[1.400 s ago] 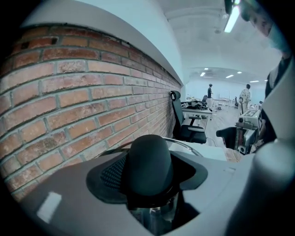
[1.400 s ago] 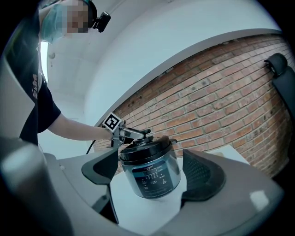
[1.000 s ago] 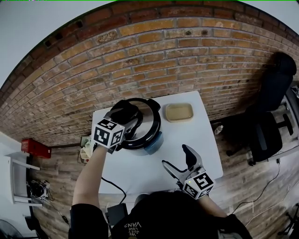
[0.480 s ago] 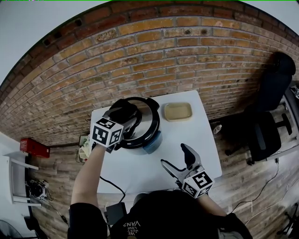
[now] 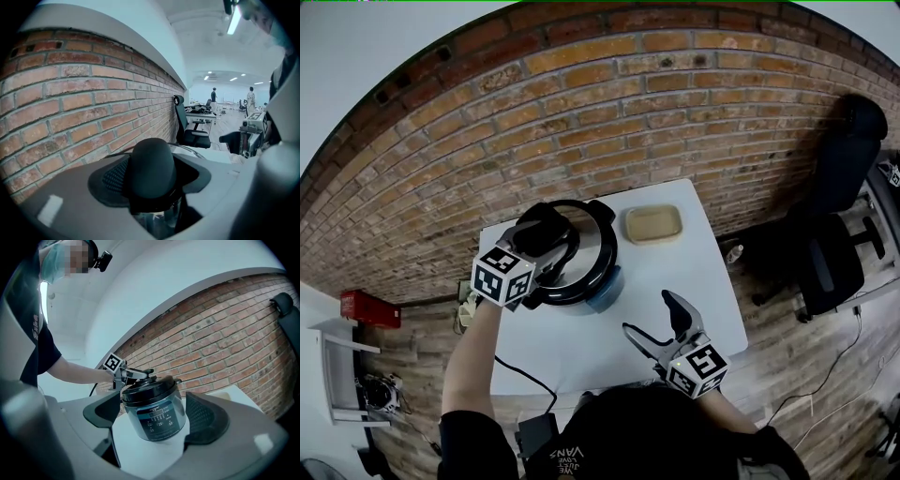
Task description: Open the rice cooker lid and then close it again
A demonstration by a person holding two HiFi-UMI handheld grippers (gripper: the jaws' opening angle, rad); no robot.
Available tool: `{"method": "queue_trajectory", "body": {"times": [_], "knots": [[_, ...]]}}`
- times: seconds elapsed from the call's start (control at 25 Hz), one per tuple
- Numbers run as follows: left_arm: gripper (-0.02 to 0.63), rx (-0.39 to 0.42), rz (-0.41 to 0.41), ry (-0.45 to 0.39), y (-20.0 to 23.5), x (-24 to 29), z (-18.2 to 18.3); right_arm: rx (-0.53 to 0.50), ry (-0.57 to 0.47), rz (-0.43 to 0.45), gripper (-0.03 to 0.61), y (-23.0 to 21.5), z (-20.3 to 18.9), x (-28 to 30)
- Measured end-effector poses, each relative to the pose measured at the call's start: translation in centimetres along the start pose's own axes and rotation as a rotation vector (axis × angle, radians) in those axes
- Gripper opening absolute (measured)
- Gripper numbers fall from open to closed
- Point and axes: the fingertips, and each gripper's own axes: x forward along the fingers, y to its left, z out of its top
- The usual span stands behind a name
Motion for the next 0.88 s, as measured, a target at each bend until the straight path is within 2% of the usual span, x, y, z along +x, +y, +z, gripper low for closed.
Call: {"method": "queue_trajectory", "body": {"times": [0.28,0.64,0.88], "knots": [[0.279,0.1,-0.157,0.019,-0.4,0.1,0.1,-0.008,0.007,-0.056,0.43,0.7,0.1,0.0],[0.279,0.193,-0.285,-0.039,-0.8,0.0,0.6,-0.025,-0.003,-0.158,0.431,3.1,0.0,-0.6],[0.279,0.175,-0.321,-0.107,-0.2,-1.3,2.1,-0.026,-0.037,-0.221,0.43,5.5,-0.3,-1.0]]}}
